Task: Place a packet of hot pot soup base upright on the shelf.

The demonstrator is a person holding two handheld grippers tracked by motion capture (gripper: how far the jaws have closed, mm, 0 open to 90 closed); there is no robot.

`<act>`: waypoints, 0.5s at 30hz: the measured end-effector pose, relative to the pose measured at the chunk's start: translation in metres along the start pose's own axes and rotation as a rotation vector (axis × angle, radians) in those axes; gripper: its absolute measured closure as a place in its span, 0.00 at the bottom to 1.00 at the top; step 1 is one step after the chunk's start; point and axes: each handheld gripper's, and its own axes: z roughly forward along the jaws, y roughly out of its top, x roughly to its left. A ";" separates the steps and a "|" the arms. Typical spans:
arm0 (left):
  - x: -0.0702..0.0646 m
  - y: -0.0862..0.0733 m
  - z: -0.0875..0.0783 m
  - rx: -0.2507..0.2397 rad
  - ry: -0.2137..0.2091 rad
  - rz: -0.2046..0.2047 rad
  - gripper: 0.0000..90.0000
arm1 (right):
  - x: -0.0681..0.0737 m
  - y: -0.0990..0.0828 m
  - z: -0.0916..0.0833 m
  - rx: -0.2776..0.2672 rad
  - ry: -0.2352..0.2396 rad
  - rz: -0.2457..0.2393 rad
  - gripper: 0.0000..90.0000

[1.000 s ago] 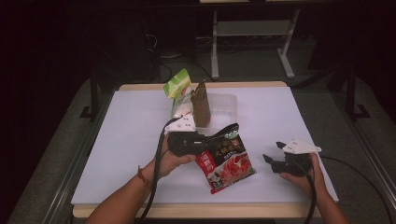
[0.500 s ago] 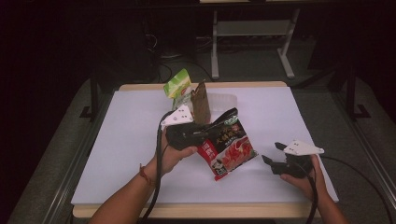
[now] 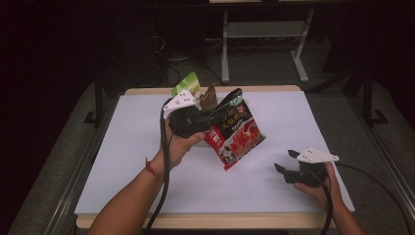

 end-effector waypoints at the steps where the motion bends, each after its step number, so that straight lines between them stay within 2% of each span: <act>1: 0.002 0.001 0.001 -0.002 0.011 -0.006 0.86 | 0.000 0.000 0.000 -0.001 0.001 0.002 0.32; 5: 0.014 0.008 0.006 -0.006 0.058 -0.030 0.86 | -0.001 -0.001 0.000 -0.005 0.002 0.010 0.32; 9: 0.023 0.017 0.008 -0.007 0.109 -0.027 0.86 | -0.001 -0.002 0.001 0.008 -0.001 0.006 0.32; 13: 0.031 0.024 0.012 -0.006 0.161 -0.044 0.86 | -0.001 -0.002 0.000 0.006 -0.006 0.001 0.32; 15: 0.032 0.028 0.016 0.000 0.194 -0.022 0.86 | -0.001 -0.002 0.001 0.010 -0.006 0.000 0.32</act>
